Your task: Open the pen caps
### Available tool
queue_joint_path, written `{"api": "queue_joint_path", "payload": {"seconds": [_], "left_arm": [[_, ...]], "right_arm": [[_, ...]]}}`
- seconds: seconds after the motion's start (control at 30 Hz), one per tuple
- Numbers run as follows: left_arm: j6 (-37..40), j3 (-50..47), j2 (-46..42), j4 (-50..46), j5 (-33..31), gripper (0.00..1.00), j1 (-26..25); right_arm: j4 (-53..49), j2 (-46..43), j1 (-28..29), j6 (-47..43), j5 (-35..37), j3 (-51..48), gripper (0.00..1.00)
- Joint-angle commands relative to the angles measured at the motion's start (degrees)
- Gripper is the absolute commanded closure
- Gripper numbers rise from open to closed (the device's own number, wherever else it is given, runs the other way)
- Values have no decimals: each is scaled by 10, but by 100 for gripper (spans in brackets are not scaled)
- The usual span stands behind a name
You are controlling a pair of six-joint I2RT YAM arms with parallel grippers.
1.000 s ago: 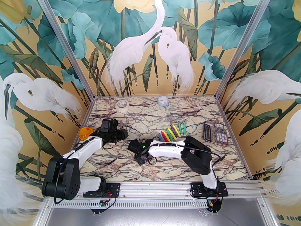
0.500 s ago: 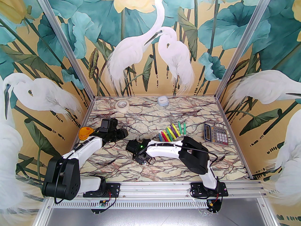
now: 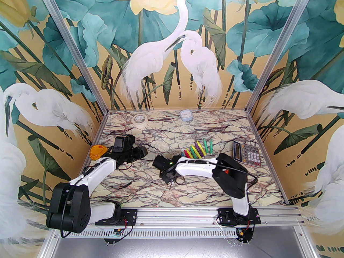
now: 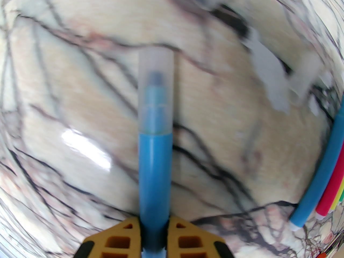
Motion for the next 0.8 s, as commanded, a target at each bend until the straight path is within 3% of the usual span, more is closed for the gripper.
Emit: {"api": "queue_joint_path", "payload": {"seconds": [0.0,0.37,0.77], "left_arm": [[-3,-12,-12,38,60,39,2],[-11,-14,21,120,195,41,-27],[-7,16,77,162,265,43,-93]], "right_arm": [[44,-49,-14,-18,-24,-26,100],[160,-155,-49,-39,-66,-111,100],[193,-187,-58,-52,-73,-128,100]]}}
